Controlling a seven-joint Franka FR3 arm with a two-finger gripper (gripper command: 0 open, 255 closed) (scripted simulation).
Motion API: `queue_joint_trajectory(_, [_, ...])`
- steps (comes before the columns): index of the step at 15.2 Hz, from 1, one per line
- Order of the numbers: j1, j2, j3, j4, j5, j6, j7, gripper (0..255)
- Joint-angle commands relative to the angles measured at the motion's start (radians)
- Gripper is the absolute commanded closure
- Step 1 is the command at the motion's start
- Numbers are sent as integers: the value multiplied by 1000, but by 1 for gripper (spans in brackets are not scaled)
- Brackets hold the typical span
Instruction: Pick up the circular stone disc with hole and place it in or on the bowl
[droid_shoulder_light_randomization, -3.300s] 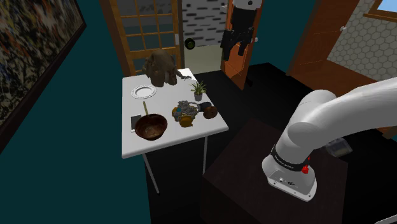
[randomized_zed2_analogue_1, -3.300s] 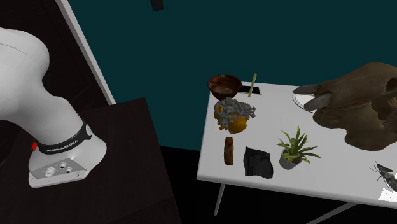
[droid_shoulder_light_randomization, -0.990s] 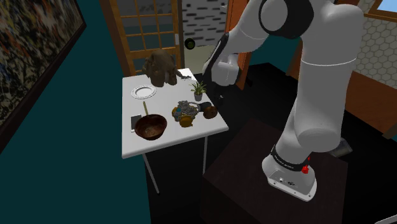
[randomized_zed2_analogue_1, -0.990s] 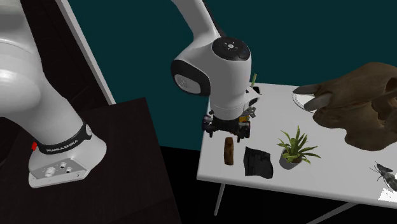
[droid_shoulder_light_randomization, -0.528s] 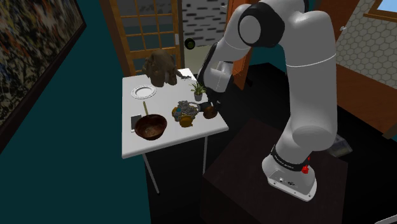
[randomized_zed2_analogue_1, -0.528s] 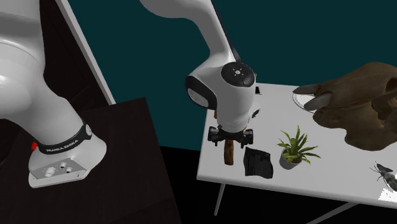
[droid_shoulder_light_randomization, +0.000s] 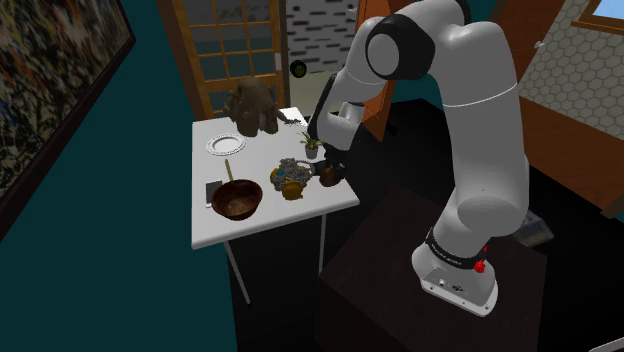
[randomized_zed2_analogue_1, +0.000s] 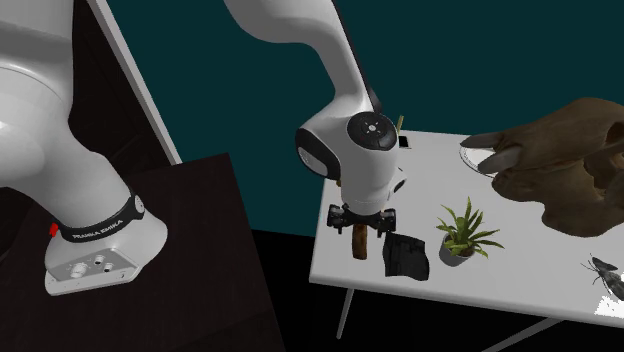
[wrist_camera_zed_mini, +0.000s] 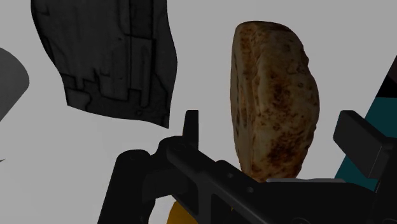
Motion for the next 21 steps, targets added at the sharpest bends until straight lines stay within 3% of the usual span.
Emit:
queue_joint_trajectory(1, [0, 1, 1, 0, 1, 0, -1, 0])
queue_joint_trajectory(3, [0, 0, 0, 0, 0, 0, 0, 0])
queue_joint_trajectory(4, [0, 0, 0, 0, 0, 0, 0, 255])
queue_joint_trajectory(13, [0, 1, 1, 0, 1, 0, -1, 255])
queue_joint_trajectory(21, [74, -111, -94, -51, -133, -50, 114, 255])
